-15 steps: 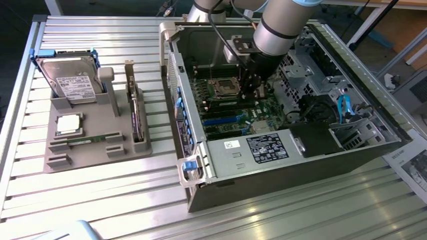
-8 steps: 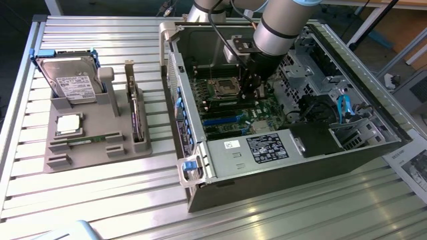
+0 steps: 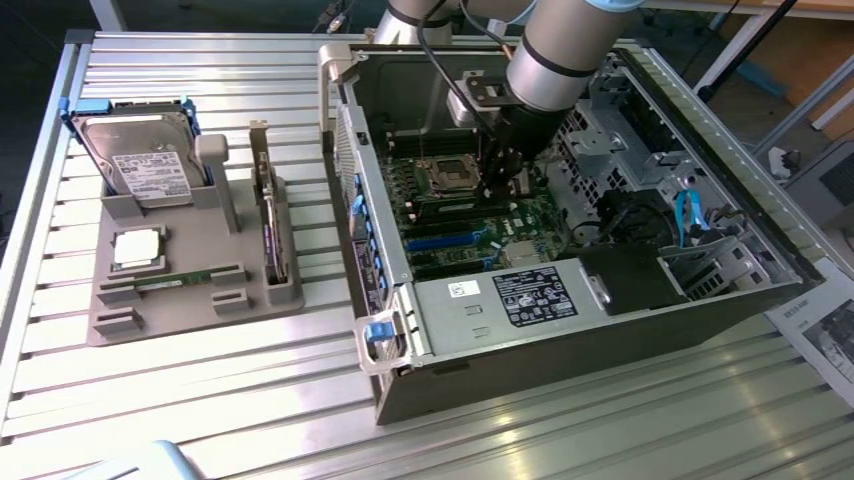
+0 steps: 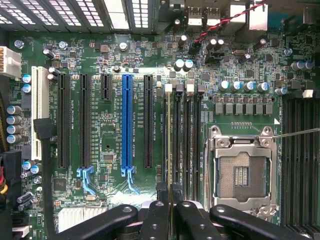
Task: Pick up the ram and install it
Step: 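Insert the ram into the slot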
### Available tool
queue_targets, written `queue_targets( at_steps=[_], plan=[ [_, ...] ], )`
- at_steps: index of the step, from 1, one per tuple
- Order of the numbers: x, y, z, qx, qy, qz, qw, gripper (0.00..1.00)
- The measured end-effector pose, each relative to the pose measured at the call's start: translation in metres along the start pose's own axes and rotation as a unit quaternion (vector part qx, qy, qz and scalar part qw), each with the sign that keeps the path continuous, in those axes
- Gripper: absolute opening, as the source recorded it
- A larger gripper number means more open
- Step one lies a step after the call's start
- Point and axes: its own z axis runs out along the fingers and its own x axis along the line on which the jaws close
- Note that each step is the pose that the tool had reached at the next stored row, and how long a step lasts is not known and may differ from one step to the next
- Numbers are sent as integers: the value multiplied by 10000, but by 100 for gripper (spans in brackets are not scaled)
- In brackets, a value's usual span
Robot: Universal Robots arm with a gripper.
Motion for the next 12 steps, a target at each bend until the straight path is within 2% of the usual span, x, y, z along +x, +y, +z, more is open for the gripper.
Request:
queue_targets(
  at_steps=[12],
  plan=[
    [-18,2,17,0,0,0,10000,12]
  ],
)
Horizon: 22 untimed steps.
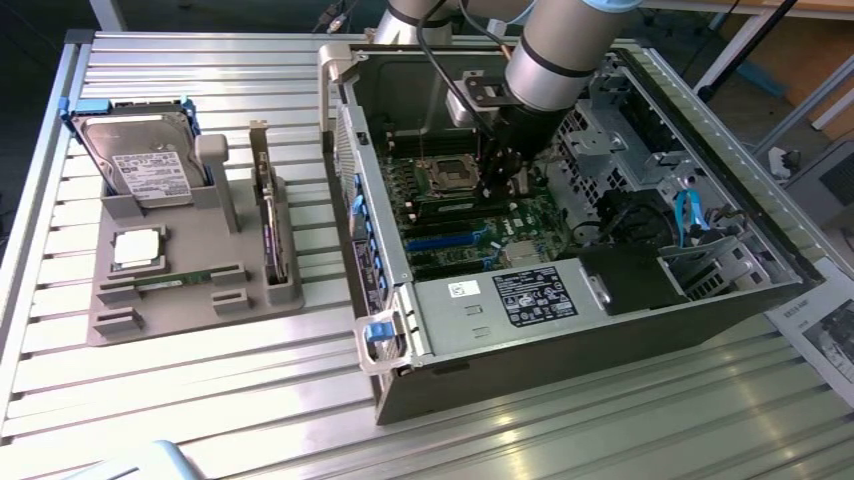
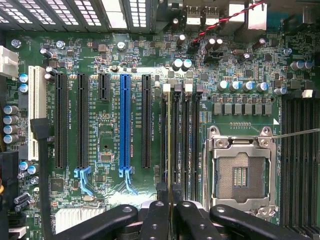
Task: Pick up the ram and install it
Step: 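Insert the ram into the slot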
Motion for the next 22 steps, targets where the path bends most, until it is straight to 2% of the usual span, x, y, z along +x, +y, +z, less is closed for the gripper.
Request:
queue_targets(
  at_steps=[6,11,16,22],
  plan=[
    [-1,-1,-1,0,-1,2,10000,12],
    [-1,-8,-7,-15,-1,2,10000,12],
    [0,-31,-15,-83,0,6,10000,12],
    [0,-32,-11,-86,-1,6,10000,12]
  ],
)
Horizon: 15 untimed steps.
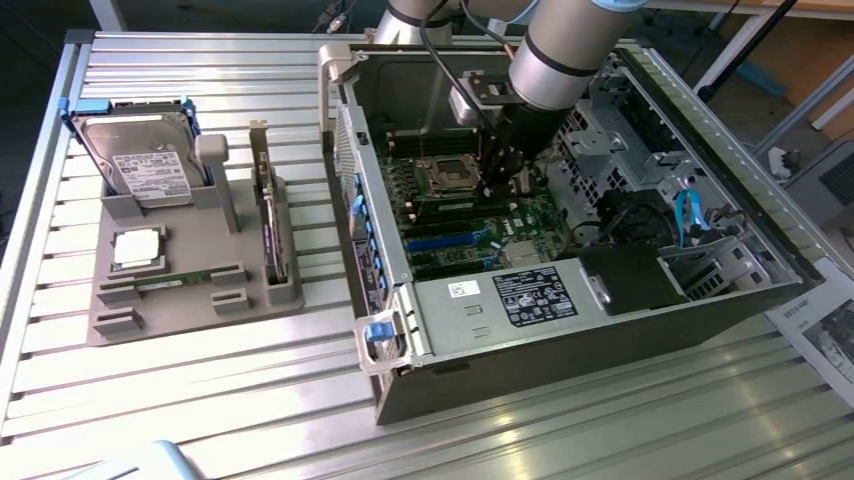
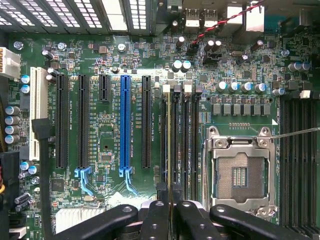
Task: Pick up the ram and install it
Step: 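Insert the ram into the slot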
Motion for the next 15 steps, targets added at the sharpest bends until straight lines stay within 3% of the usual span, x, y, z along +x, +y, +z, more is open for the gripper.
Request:
queue_targets(
  at_steps=[15],
  plan=[
    [8,1,1,0,1,1,10000,12]
  ],
)
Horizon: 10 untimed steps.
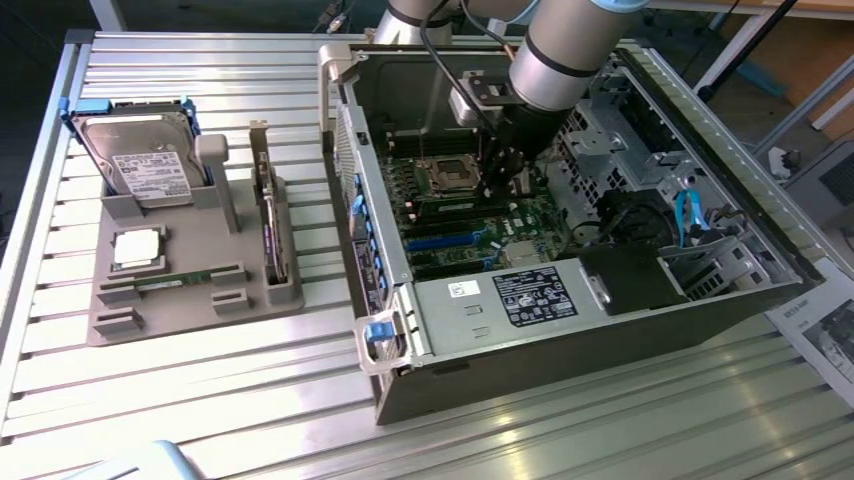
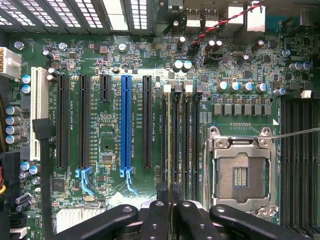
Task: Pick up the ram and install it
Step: 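Insert the ram into the slot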
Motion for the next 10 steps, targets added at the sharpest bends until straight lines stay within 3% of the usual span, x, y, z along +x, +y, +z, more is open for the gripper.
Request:
queue_targets(
  at_steps=[10],
  plan=[
    [1,1,12,1,0,0,10000,12]
  ],
)
